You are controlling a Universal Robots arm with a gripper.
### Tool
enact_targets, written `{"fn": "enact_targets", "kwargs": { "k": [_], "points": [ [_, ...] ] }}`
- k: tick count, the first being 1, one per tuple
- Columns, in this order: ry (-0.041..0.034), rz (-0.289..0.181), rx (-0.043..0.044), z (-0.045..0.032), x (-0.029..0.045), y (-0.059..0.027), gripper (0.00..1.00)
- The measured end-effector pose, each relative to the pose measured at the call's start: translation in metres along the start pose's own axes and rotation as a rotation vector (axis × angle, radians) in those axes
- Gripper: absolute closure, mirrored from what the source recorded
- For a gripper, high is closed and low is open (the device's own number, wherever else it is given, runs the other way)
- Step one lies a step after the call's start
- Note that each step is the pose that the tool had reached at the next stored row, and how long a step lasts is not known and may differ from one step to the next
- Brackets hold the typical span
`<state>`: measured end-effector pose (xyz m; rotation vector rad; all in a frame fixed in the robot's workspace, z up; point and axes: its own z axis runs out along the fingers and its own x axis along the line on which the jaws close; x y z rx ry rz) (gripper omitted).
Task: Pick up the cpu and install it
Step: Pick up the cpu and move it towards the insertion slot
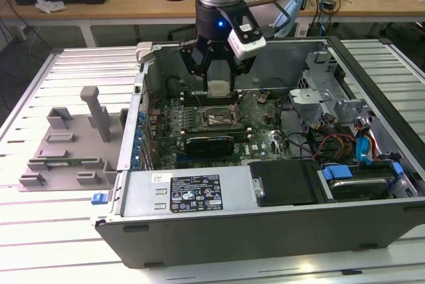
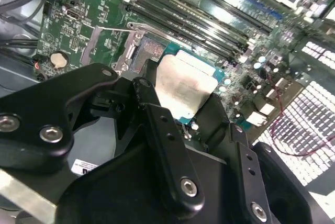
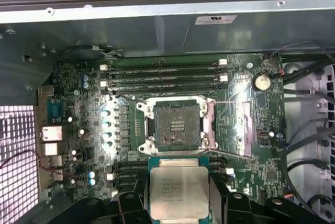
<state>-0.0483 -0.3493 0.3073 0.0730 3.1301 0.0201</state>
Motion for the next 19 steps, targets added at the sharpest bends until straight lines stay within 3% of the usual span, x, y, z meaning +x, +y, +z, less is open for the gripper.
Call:
{"fn": "enact_targets", "kwargs": {
  "k": [5, 14, 19],
  "points": [
    [0.0002, -0.001, -0.0001, 0.0154, 0.0000, 0.0121, 0.45],
    [0.0019, -0.031, -0.0001, 0.0407, -0.0012, 0.0191, 0.45],
    [0.0019, -0.034, -0.0001, 0.0409, -0.0012, 0.0191, 0.45]
  ]
}}
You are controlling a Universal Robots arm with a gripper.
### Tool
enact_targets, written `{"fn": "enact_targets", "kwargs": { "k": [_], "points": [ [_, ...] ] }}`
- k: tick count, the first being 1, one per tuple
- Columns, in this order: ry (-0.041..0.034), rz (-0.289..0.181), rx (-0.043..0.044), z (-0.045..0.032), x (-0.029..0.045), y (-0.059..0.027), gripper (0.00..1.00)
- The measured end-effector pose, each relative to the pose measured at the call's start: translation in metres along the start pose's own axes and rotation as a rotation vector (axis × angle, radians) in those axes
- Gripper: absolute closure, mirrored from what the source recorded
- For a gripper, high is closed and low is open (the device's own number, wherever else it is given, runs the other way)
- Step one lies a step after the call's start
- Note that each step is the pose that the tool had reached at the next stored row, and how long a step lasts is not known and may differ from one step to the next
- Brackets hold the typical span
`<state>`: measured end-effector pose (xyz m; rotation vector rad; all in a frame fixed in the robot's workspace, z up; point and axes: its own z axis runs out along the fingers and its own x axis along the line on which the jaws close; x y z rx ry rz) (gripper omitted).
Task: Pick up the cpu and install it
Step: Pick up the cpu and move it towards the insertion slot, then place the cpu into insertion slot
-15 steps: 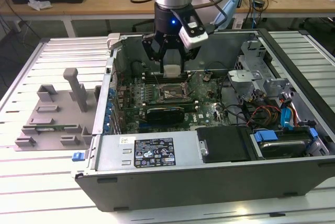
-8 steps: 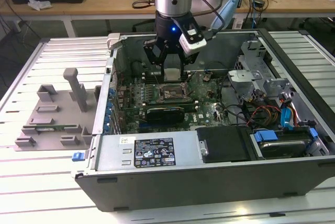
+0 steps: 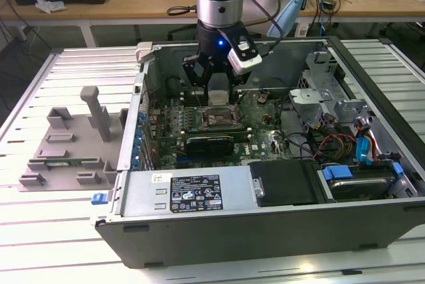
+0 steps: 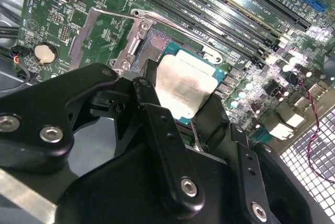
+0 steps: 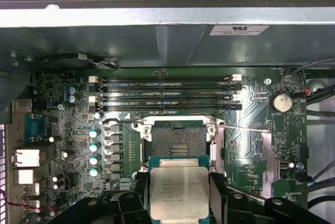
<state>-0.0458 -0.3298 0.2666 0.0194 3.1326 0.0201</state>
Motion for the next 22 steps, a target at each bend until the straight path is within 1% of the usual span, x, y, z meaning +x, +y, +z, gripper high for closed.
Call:
{"fn": "enact_targets", "kwargs": {
  "k": [11, 12, 16, 17, 18, 19, 20, 22],
  "points": [
    [-0.0004, 0.002, -0.0003, 0.0007, 0.0000, 0.0001, 0.45],
    [-0.0004, 0.025, 0.0003, 0.0019, 0.0000, 0.0001, 0.45],
    [-0.0027, 0.197, 0.0020, 0.0072, 0.0001, 0.0000, 0.45],
    [-0.0030, 0.223, 0.0023, 0.0079, 0.0001, 0.0000, 0.45],
    [-0.0031, 0.240, 0.0025, 0.0081, 0.0001, 0.0000, 0.45],
    [-0.0036, 0.279, 0.0029, 0.0087, 0.0001, -0.0001, 0.45],
    [-0.0040, 0.307, 0.0031, 0.0091, 0.0001, 0.0000, 0.45],
    [-0.0044, 0.343, 0.0035, 0.0094, 0.0001, -0.0001, 0.45]
  ]
}}
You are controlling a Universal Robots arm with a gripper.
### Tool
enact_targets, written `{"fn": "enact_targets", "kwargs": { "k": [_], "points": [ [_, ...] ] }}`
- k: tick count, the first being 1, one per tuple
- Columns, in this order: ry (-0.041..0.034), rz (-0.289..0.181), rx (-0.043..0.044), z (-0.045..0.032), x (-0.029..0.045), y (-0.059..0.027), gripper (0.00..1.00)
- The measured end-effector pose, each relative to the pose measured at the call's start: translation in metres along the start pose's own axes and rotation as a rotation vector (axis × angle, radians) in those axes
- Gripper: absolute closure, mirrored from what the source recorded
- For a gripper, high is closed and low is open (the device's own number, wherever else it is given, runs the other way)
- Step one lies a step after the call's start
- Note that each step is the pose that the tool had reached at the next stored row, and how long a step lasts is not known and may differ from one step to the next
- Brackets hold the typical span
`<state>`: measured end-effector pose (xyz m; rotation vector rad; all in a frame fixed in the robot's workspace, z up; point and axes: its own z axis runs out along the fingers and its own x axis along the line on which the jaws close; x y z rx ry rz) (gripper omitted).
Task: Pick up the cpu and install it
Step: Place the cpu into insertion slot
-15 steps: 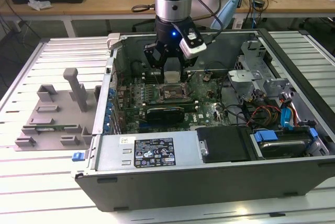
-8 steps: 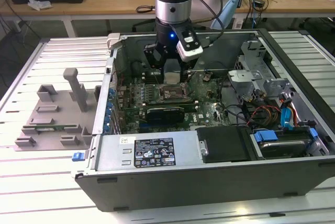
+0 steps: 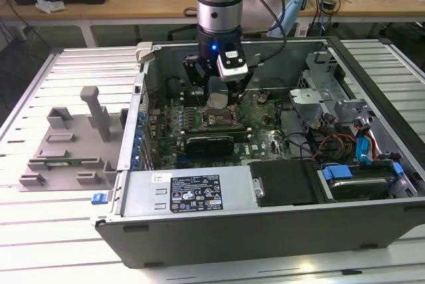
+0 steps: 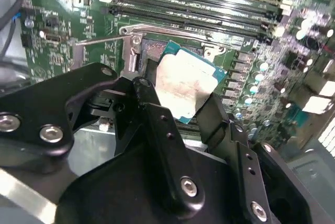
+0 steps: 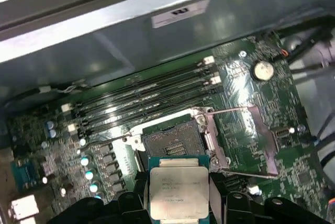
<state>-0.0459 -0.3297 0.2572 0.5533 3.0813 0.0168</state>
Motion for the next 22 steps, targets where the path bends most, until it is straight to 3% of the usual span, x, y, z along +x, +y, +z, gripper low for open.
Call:
{"fn": "enact_targets", "kwargs": {
  "k": [1, 8, 13, 22],
  "points": [
    [-0.0006, 0.046, 0.0004, 0.0004, 0.0000, 0.0000, 0.45],
    [-0.0030, 0.237, 0.0021, 0.0015, 0.0000, 0.0000, 0.45],
    [-0.0052, 0.413, 0.0036, 0.0042, 0.0000, 0.0000, 0.45],
    [-0.0076, 0.605, 0.0054, 0.0086, 0.0001, -0.0001, 0.45]
  ]
}}
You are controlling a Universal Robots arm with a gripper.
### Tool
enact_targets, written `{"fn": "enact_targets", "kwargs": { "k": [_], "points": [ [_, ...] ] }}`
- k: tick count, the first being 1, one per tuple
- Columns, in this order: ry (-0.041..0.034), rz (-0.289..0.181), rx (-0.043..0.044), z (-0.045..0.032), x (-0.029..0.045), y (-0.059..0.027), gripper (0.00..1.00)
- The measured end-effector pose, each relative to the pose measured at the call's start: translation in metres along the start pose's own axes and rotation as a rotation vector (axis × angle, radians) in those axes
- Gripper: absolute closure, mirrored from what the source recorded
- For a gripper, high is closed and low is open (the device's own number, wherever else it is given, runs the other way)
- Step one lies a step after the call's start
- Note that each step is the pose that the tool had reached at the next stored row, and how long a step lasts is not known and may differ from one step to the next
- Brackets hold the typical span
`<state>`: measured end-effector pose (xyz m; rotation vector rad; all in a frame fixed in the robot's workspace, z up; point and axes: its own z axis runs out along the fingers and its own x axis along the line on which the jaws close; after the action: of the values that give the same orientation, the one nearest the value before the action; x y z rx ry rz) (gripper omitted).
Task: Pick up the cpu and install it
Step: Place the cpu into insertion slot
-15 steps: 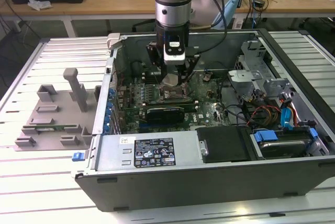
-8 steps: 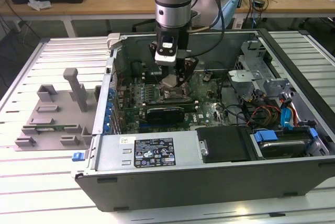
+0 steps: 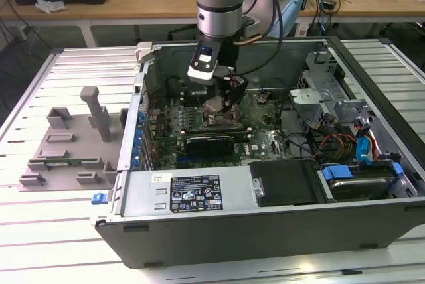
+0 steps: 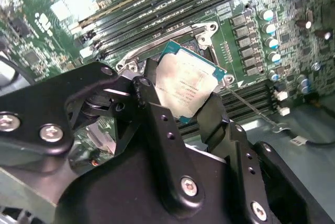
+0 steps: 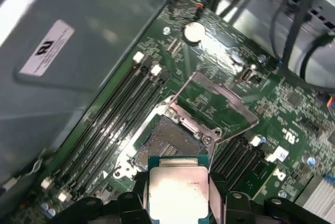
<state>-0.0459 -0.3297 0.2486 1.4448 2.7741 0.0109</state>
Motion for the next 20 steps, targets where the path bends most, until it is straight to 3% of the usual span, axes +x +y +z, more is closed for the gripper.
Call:
{"fn": "enact_targets", "kwargs": {
  "k": [2, 10, 11, 12, 13, 20],
  "points": [
    [-0.0006, 0.053, 0.0004, 0.0017, 0.0000, 0.0000, 0.45],
    [-0.0022, 0.184, 0.0016, 0.0051, -0.0004, 0.0006, 0.45],
    [-0.0003, 0.197, 0.0004, 0.0060, -0.0019, 0.0029, 0.45],
    [0.0077, 0.204, -0.0041, 0.0071, -0.0040, 0.0060, 0.45],
    [0.0090, 0.224, -0.0048, 0.0080, -0.0044, 0.0064, 0.45],
    [0.0064, 0.381, -0.0043, 0.0138, -0.0044, 0.0064, 0.45]
  ]
}}
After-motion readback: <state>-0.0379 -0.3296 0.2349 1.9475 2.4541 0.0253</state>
